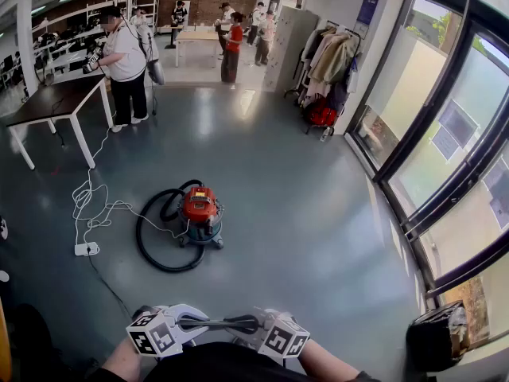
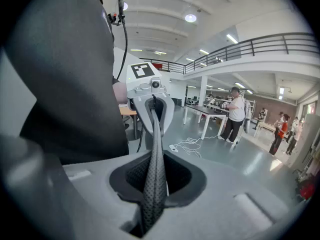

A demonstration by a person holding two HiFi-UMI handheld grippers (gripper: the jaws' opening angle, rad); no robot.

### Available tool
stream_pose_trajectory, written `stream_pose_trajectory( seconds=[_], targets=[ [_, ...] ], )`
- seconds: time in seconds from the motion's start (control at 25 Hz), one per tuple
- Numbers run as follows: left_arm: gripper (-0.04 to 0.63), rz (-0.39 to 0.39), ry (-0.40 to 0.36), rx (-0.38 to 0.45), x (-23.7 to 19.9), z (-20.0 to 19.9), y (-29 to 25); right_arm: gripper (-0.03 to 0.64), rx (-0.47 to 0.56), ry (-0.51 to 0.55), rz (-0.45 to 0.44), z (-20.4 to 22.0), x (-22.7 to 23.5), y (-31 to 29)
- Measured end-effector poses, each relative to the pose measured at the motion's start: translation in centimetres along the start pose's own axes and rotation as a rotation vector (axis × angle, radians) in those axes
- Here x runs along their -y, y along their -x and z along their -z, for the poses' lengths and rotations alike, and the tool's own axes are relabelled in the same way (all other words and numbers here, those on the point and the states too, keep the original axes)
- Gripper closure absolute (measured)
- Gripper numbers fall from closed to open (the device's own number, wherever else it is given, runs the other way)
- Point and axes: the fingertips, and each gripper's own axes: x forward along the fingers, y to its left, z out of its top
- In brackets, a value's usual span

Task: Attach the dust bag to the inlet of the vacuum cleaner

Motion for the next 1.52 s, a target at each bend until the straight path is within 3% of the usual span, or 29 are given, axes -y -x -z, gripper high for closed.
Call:
stream_pose_trajectory(
  seconds=[0.52,1.04,1.52],
  targets=[
    [0.549,0.005,0.006,-0.015,-0.1,-0.1,-0.8,0.591,0.006,-0.009,-0.002,-0.5,0.4,0.7],
    [0.549,-0.010,0.024,-0.034,-1.2,-2.0,-2.9,0.588,0.032,-0.013,-0.027,1.7,2.0,2.6],
    [0.549,-0.051,0.041,-0.063,-3.1,-4.8,-8.0,0.588,0.062,-0.004,-0.088,5.2,5.0,6.6]
  ],
)
